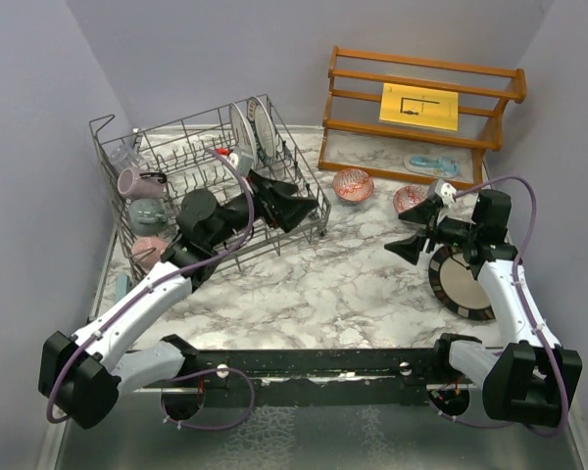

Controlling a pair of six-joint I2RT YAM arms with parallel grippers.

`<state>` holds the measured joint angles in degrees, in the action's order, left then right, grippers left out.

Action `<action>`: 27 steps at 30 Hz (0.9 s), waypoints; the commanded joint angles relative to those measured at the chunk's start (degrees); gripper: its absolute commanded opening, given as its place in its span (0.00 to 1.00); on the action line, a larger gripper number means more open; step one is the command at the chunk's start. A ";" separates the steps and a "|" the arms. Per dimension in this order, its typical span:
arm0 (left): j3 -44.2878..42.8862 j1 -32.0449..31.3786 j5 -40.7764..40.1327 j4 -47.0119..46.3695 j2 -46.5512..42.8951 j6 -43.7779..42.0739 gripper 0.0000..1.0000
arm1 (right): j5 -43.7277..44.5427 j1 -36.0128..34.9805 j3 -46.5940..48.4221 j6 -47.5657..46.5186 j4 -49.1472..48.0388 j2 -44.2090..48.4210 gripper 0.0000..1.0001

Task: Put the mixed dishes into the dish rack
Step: Pick up the plate at the center of the board.

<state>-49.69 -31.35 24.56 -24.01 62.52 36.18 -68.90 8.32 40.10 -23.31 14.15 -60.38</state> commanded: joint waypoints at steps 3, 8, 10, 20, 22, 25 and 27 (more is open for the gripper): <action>7.98 -9.30 -9.61 -5.44 -0.92 -0.01 0.85 | 6.71 0.82 2.86 -2.72 3.53 -0.90 1.00; 11.07 -17.79 -12.99 -13.73 3.37 3.46 0.84 | 11.53 3.37 3.20 3.16 0.59 -1.78 1.00; 11.57 -20.56 -14.81 -16.75 6.24 4.81 0.83 | 11.60 4.38 3.03 5.34 -0.76 -1.97 1.00; 7.90 -28.60 -22.80 -29.27 27.44 17.03 0.80 | 20.60 5.48 -0.01 24.02 -11.80 -1.78 1.00; 5.13 -29.91 -23.91 -29.88 32.21 18.87 0.78 | 21.40 5.48 -0.26 25.95 -12.84 -1.73 0.99; 1.09 -31.61 -25.69 -30.12 39.69 22.13 0.74 | 24.74 5.48 -0.07 28.41 -13.61 -1.07 0.99; -1.43 -32.42 -26.58 -30.27 43.99 24.42 0.73 | 26.93 5.48 -0.02 29.03 -13.59 -0.60 0.99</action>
<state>-46.15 -61.87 2.15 -49.80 100.29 54.30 -48.27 13.52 40.56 0.69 4.16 -62.15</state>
